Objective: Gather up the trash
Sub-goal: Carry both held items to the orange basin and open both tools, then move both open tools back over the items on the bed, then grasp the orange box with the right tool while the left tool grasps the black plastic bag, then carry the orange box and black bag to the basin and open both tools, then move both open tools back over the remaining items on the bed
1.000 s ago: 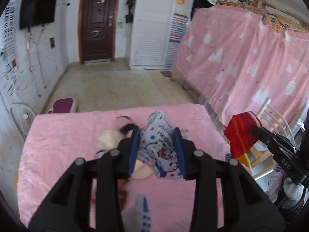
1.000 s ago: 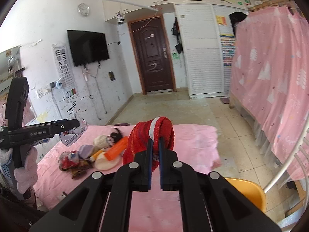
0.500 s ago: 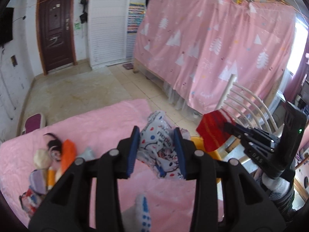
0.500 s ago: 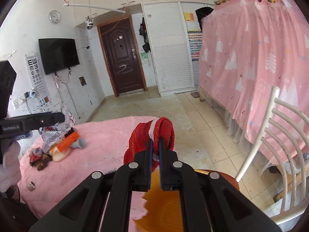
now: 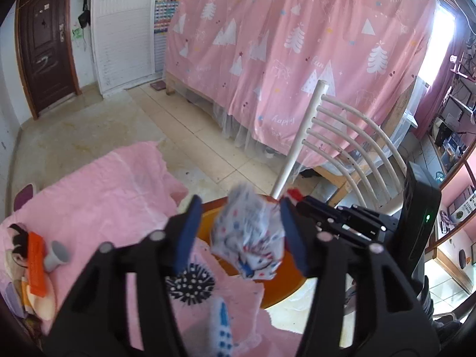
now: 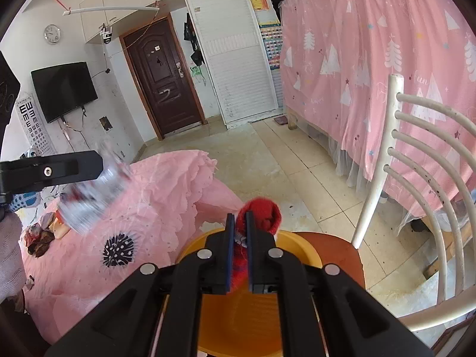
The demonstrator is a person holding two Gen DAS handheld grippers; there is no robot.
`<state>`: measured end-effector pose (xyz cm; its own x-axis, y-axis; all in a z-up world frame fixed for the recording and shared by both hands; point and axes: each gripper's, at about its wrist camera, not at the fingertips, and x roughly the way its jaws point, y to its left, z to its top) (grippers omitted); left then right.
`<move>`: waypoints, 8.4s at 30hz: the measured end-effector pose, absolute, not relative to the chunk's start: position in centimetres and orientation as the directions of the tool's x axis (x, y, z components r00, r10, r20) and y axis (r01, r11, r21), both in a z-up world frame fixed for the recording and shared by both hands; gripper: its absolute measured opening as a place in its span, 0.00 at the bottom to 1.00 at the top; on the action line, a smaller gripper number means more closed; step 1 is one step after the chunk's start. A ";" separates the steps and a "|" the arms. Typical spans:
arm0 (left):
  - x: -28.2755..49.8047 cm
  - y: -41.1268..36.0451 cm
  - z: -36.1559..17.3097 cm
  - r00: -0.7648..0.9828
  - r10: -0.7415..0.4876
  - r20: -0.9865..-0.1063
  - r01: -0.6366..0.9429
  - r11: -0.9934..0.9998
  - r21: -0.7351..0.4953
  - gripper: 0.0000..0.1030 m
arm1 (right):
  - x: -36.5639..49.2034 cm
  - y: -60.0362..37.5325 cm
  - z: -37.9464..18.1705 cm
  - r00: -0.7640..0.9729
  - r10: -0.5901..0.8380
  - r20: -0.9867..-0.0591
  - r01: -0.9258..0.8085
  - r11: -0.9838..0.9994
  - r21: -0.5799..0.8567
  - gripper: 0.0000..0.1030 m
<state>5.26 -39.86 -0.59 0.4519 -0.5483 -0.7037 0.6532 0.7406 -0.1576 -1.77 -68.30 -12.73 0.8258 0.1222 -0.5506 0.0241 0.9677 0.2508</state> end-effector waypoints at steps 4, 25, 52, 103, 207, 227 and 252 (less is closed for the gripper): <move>5.2 -40.5 -0.8 0.446 -0.544 -0.711 0.655 0.740 -0.155 0.60 | -1.8 -68.4 -13.1 0.823 0.126 -0.554 0.031 0.964 0.265 0.00; 5.3 -30.8 0.9 0.561 -0.475 -0.678 0.523 0.838 -0.154 0.71 | -0.7 -61.4 -8.0 0.850 0.082 -0.520 -0.019 0.992 0.125 0.85; 2.8 -11.2 2.3 0.757 -0.257 -0.601 0.208 0.966 -0.151 0.85 | 2.0 -42.2 -4.5 0.805 0.263 -0.532 -0.300 0.954 0.019 0.89; 5.1 2.0 -8.7 0.588 -0.177 -0.789 0.080 0.984 -0.161 0.33 | 11.9 -32.5 -10.6 0.526 0.453 -0.720 -0.404 0.878 0.257 0.34; 5.1 -34.3 0.7 0.485 -0.547 -0.682 0.586 0.782 -0.211 0.72 | -0.1 -62.8 -10.0 0.798 0.180 -0.576 -0.012 0.959 0.283 0.57; 4.1 -20.3 1.6 0.643 -0.425 -0.637 0.411 0.894 -0.181 0.77 | 3.6 -49.3 -7.4 0.750 0.293 -0.594 -0.207 0.956 0.209 0.70; 2.7 -5.2 -3.6 0.638 -0.197 -0.744 0.157 0.980 -0.124 0.84 | 8.4 -38.4 -7.5 0.668 0.339 -0.662 -0.374 0.922 0.094 0.80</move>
<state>2.74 -5.21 -3.57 0.6384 -0.1967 -0.7441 0.1569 0.9798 -0.1244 8.45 -38.37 -7.47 0.6680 0.3389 -0.6625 -0.3745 0.9224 0.0943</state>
